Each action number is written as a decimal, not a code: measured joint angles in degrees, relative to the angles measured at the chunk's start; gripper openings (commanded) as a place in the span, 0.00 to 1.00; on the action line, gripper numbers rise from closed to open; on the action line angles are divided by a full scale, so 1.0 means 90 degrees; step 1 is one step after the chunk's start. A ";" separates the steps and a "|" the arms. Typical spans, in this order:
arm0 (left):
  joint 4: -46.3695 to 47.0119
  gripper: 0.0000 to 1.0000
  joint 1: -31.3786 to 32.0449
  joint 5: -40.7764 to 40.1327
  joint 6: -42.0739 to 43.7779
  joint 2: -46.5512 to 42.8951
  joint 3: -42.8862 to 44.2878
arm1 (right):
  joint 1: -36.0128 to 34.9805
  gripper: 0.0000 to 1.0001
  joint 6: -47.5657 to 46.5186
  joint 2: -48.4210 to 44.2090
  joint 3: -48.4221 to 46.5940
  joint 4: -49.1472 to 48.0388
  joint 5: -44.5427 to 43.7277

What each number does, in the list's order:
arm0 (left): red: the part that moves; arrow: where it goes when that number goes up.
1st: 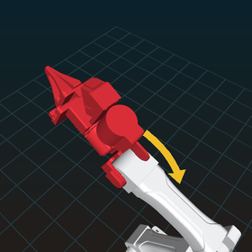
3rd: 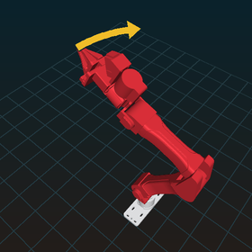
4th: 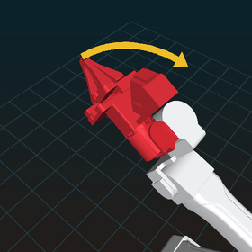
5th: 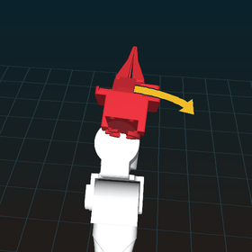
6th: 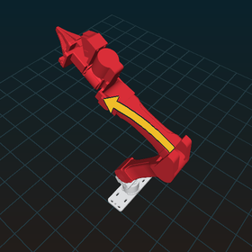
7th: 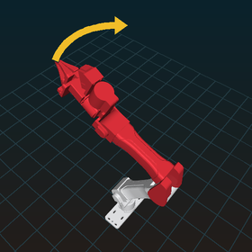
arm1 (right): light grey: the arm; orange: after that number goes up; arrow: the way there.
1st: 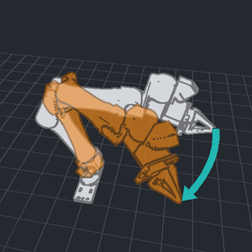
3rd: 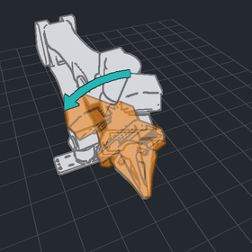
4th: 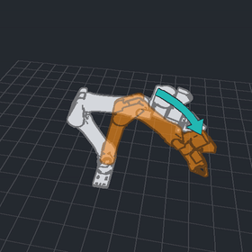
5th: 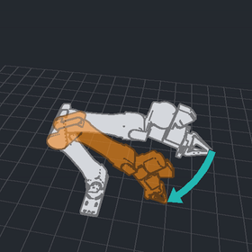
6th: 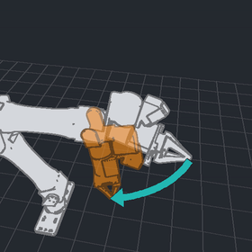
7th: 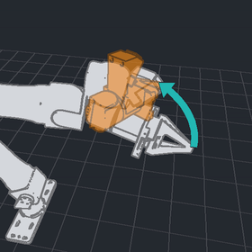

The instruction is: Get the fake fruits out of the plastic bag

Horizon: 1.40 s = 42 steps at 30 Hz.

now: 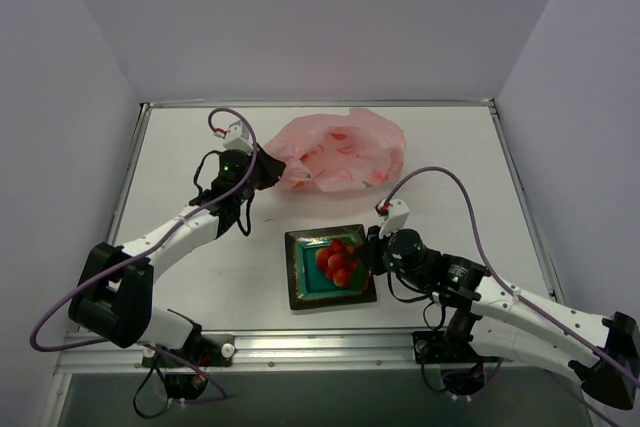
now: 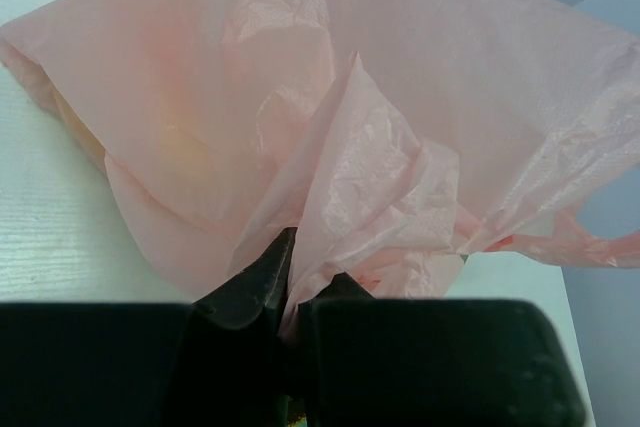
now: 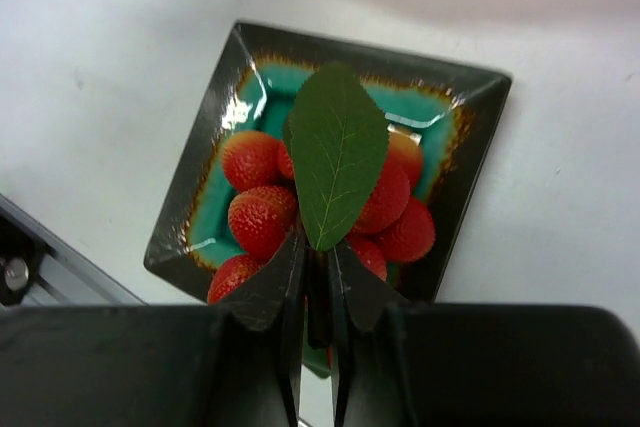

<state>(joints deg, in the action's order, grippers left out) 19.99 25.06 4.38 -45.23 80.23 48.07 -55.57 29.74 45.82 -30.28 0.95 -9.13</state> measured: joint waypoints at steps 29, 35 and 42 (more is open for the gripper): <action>-0.0636 0.02 0.0044 -0.0250 -0.0002 -0.1035 -0.0568 | -0.0092 0.00 -0.0996 0.2123 -0.2147 -0.1333 -0.1037; -0.0857 0.02 0.0053 -0.0253 0.0027 -0.1270 -0.0787 | 0.0918 0.00 -0.1277 0.4238 -0.2387 -0.2472 -0.0491; -0.1302 0.02 0.0056 -0.0393 0.0148 -0.1416 -0.0950 | 0.1345 0.00 -0.1477 0.6171 -0.3201 -0.3738 -0.0342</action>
<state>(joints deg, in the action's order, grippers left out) 8.27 25.56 0.84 -43.90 67.48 39.53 -43.46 16.45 101.36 -59.09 -32.69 -12.21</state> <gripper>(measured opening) 0.028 0.001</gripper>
